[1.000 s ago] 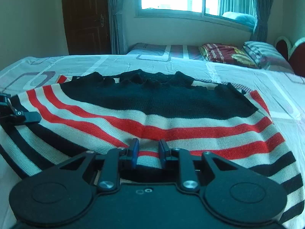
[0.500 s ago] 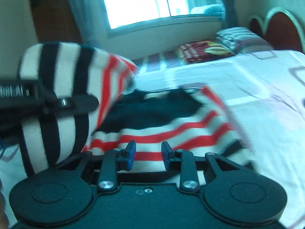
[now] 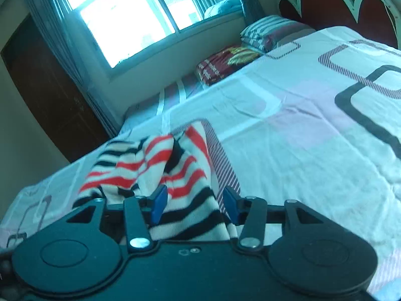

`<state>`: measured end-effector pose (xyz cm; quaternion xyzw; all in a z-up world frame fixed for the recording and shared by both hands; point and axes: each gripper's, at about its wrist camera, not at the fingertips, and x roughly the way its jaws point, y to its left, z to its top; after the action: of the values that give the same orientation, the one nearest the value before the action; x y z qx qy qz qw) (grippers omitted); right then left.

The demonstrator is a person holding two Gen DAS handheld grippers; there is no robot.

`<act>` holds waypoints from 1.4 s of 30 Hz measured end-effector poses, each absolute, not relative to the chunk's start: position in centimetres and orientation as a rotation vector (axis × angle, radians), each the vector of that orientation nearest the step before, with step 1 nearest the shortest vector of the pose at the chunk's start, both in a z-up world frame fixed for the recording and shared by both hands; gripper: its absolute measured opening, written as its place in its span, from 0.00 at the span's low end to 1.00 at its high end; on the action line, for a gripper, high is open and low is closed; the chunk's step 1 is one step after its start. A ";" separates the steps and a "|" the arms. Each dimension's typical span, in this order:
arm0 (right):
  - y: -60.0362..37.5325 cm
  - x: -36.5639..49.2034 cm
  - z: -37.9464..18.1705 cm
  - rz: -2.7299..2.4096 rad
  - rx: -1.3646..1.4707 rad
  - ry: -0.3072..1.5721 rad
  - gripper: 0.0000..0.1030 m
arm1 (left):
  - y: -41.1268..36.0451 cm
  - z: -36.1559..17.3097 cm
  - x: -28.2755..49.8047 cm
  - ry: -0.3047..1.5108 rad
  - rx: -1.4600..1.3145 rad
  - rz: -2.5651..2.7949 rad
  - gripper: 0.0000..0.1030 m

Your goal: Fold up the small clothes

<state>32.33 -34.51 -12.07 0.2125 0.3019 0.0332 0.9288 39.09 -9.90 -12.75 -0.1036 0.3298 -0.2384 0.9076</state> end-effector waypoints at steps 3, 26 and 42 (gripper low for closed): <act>-34.8 32.2 -11.7 0.102 0.494 0.624 0.51 | -8.6 -12.3 38.3 0.695 -0.268 -0.476 0.74; -28.7 36.9 -15.8 0.230 0.573 0.798 0.46 | -2.2 -16.2 41.8 0.793 -0.245 -0.116 0.79; -26.1 37.1 -14.3 0.276 0.418 0.659 0.23 | -0.7 -15.7 41.5 0.747 -0.285 -0.105 0.86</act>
<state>37.12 -26.13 -14.28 0.2032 0.3204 0.1340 0.9155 41.52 -0.74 -15.66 -0.1388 0.3633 -0.0512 0.9199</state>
